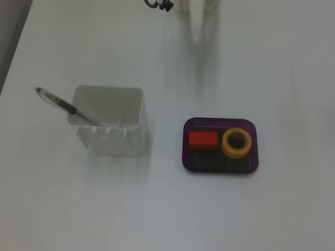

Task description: Remove the yellow tape from the box.

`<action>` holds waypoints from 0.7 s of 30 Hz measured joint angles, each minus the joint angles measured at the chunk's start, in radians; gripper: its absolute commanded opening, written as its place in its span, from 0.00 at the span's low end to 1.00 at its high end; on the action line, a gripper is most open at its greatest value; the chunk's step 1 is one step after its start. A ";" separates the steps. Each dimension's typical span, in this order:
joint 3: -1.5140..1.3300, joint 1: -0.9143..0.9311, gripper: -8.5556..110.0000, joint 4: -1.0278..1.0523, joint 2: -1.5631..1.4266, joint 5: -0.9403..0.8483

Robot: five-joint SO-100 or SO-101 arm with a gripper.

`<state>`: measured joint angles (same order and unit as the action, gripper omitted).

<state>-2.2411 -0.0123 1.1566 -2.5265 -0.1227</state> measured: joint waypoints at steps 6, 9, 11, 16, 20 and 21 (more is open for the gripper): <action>0.308 -0.135 0.22 0.084 0.454 -0.046; 0.443 -0.156 0.22 0.089 0.635 -0.046; 0.532 -0.164 0.22 0.091 0.741 -0.046; 0.733 -0.172 0.22 0.092 0.956 -0.046; 0.885 -0.167 0.22 0.092 1.091 -0.046; 0.920 -0.166 0.22 0.092 1.121 -0.046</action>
<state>-1.3208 -0.1779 1.2487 -1.4051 -0.1687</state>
